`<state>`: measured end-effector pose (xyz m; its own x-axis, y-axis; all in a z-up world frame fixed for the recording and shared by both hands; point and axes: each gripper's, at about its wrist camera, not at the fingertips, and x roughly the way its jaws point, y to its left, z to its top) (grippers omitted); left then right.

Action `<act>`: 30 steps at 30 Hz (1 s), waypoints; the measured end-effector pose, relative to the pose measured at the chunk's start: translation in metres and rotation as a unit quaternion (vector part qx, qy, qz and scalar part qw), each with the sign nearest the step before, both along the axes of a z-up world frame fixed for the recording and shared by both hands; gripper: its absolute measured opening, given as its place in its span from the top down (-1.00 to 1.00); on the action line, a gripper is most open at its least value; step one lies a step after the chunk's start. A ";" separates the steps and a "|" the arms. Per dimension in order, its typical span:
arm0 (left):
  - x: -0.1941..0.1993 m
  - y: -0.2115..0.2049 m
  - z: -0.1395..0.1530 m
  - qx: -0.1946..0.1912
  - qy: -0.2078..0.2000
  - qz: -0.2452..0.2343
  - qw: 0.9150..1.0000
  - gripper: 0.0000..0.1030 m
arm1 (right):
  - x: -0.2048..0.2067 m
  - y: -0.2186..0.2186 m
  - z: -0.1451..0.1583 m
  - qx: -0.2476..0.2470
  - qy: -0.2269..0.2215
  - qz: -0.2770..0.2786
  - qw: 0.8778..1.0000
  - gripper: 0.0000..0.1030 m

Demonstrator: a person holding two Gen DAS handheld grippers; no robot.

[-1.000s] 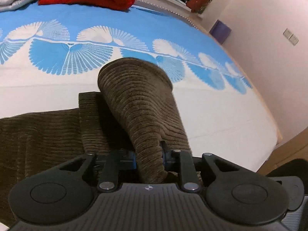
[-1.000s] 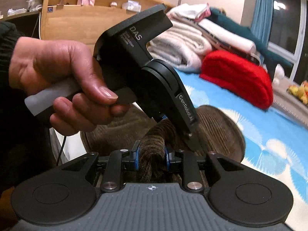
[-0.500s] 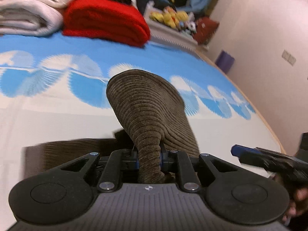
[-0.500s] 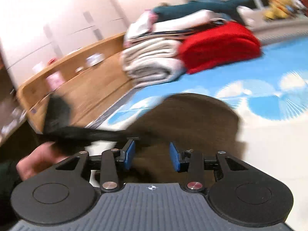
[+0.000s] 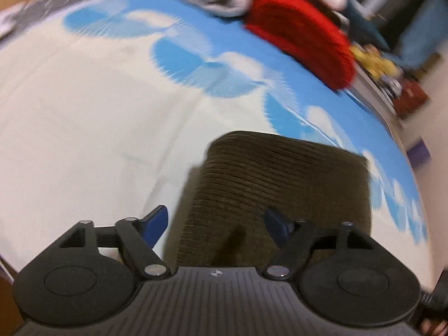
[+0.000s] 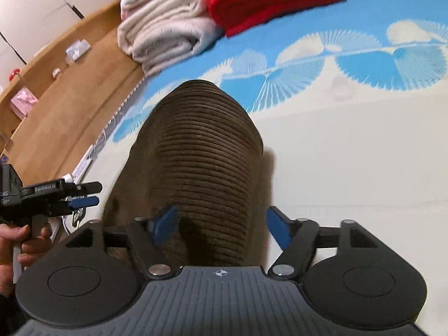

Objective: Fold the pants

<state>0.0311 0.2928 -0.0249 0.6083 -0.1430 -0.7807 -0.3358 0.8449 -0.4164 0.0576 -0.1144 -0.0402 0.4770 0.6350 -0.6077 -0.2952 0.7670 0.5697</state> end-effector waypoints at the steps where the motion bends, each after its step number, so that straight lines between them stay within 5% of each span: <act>1: 0.002 0.006 -0.005 -0.019 0.010 0.011 1.000 -0.58 | 0.002 0.002 -0.001 0.003 0.007 0.000 1.000 -0.44; 3: 0.007 0.008 -0.009 -0.029 0.016 0.011 0.999 -0.58 | 0.008 0.007 -0.003 0.016 0.020 -0.008 1.000 -0.44; 8: 0.017 -0.015 0.006 0.015 -0.023 -0.021 0.999 -0.65 | 0.024 0.025 0.002 0.010 0.004 -0.016 1.000 -0.45; 13: 0.039 -0.030 -0.017 0.042 0.050 -0.030 0.997 -0.66 | 0.044 0.039 -0.032 -0.113 0.028 -0.062 0.991 -0.33; 16: 0.045 -0.027 -0.033 0.024 0.075 -0.027 0.997 -0.74 | 0.051 0.021 -0.063 -0.060 0.098 -0.117 0.986 -0.38; 22: 0.059 -0.017 -0.057 -0.066 0.092 -0.031 0.993 -0.75 | 0.058 0.010 -0.059 0.013 0.124 -0.108 0.986 -0.37; 28: 0.069 -0.030 -0.074 -0.086 0.109 -0.039 0.990 -0.79 | 0.060 0.008 -0.068 0.018 0.124 -0.086 0.988 -0.60; 30: 0.072 -0.036 -0.072 -0.071 0.108 -0.044 0.991 -0.67 | 0.062 0.013 -0.066 0.021 0.118 -0.067 0.991 -0.27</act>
